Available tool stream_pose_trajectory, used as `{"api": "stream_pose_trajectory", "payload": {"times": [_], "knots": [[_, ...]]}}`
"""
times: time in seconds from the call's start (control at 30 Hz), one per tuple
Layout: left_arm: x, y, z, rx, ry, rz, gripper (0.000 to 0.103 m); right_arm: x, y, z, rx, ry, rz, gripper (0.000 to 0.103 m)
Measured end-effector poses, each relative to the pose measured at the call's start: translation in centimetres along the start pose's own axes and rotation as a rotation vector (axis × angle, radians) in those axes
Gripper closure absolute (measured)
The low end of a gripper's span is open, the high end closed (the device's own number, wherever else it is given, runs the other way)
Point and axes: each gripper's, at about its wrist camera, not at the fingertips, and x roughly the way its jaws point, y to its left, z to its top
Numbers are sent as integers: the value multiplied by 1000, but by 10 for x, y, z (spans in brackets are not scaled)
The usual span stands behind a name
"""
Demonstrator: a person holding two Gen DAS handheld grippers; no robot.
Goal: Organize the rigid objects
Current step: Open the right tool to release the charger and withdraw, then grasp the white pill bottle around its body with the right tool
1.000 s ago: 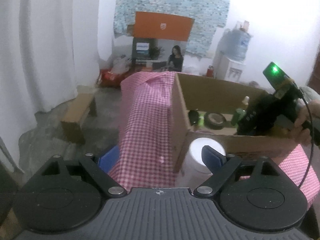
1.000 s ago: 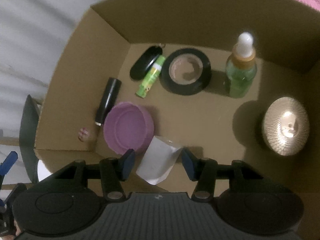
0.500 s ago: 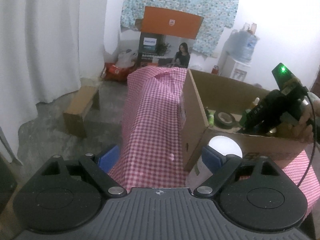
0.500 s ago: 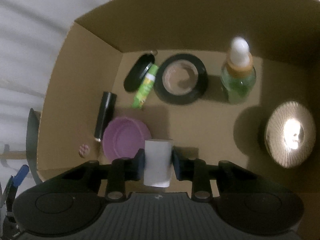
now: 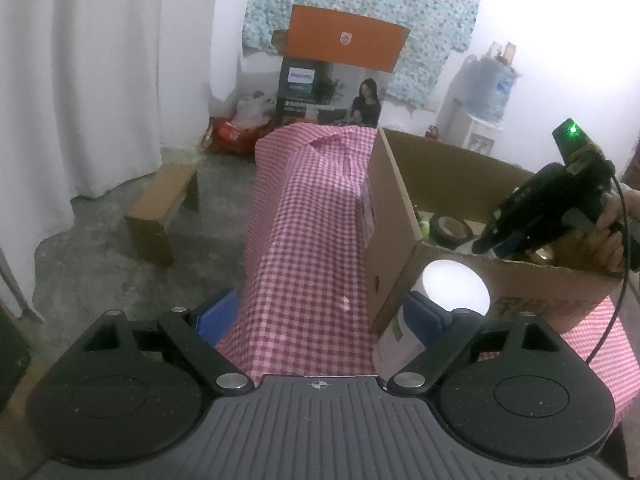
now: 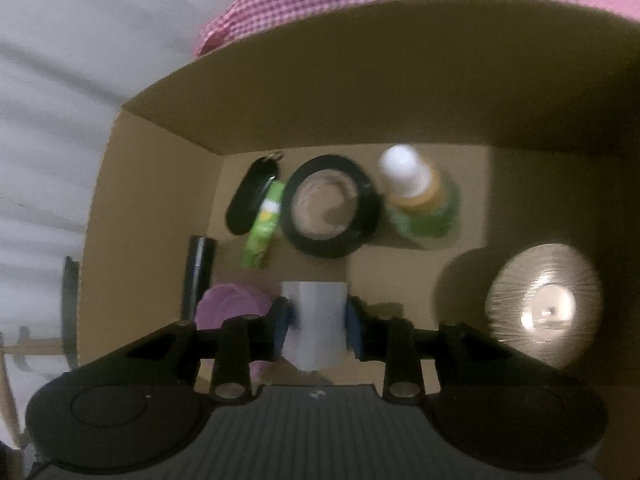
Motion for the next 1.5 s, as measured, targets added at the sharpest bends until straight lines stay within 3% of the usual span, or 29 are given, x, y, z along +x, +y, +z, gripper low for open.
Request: {"api": "stream_pose_trajectory", "payload": {"times": [0.5,0.7,0.87,0.93,1.03,1.1,1.33,1.43,1.5], "knots": [[-7,-11,-4,34,2,-20,13,-9,-6,-5,59,10,34,65],[-6,-21,-8,70,17,-62,11,-47,9,-34,6,-136,7,55],[-4,-34,-12,114,26,-109,6,-89,38,-88,-121,-302,32,36],[-2,-40,-13,139,37,-123,5,-102,48,-114,-166,-375,49,20],[3,-49,-16,181,55,-138,4,-107,61,-150,-210,-447,85,7],[6,-55,-18,209,60,-141,3,-98,70,-169,-220,-470,110,4],[27,-78,-26,306,53,-95,3,-37,94,-192,-191,-443,179,5],[33,-82,-28,334,36,-53,11,-15,101,-191,-194,-423,195,11],[34,-82,-28,339,22,-41,22,-9,104,-187,-192,-422,197,16]]}}
